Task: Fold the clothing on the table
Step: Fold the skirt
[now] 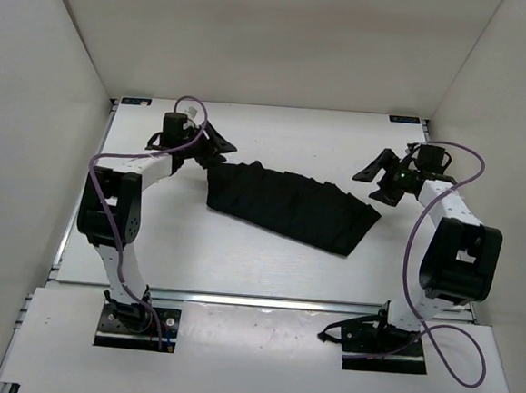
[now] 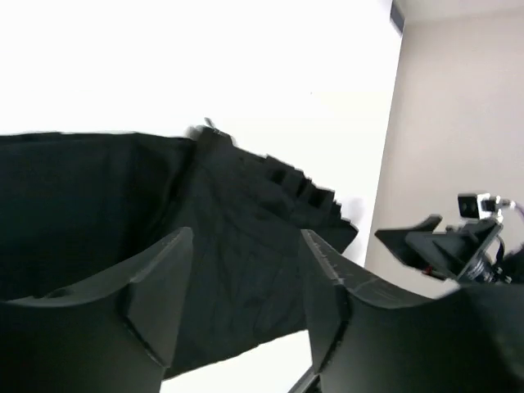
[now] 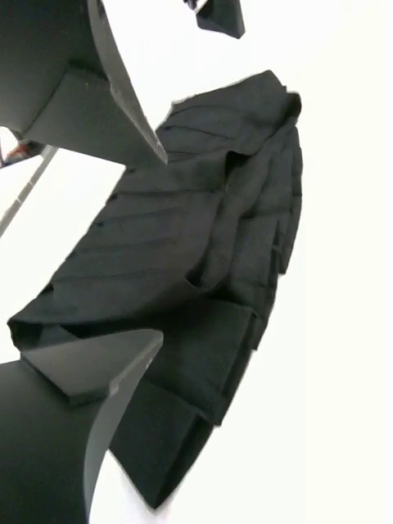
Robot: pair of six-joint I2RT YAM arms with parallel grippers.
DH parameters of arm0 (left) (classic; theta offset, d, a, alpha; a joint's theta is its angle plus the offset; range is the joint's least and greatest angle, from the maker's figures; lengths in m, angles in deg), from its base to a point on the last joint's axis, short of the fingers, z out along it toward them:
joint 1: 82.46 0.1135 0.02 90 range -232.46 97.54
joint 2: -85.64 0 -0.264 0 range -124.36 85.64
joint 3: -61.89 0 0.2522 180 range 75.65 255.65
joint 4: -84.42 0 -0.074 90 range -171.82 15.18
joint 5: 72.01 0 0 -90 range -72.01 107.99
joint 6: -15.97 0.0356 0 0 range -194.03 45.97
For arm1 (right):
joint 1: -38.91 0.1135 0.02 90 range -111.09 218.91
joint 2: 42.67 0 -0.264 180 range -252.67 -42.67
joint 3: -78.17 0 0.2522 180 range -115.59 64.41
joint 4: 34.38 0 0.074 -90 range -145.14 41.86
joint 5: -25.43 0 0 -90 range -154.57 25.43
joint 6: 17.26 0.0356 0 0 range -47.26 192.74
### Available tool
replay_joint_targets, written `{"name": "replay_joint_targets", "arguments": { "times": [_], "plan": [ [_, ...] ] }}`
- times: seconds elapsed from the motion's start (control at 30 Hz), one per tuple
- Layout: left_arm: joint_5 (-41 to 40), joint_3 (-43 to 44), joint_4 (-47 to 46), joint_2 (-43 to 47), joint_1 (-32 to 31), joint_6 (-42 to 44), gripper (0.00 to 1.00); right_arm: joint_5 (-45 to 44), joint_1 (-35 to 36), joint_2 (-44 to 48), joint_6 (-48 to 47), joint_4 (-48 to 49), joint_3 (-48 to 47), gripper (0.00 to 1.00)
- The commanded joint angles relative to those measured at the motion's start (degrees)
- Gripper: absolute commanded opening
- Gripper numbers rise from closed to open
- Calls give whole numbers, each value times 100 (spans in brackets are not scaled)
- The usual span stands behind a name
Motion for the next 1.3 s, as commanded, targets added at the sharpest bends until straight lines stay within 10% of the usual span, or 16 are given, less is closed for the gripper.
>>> {"name": "replay_joint_targets", "arguments": {
  "times": [0.0, 0.4, 0.77, 0.9, 1.03, 1.27],
  "plan": [
    [255, -49, -391, 495, 226, -127, 66, -377, 64, 484, 211, 607, -15, 81],
    [-1485, -3291, 76, 2605, -150, 920, 69, -1752, 784, 2892, 755, 352, 2418, 72],
    [-2040, -3399, -812, 1693, -362, 358, 67, -1672, 1127, 3623, 1195, 703, 3606, 73],
    [-2119, -3215, -1067, 1332, -555, 199, 52, -1664, 1004, 3816, 1257, 783, 3914, 76],
    [-1953, -3214, -1208, 1155, -643, 120, 0, -1611, 794, 3695, 1204, 888, 4063, 77],
    [-2066, -4109, -1059, 2041, -801, 137, 0, -1453, 960, 2948, 1195, 1397, 4107, 77]
  ]
}}
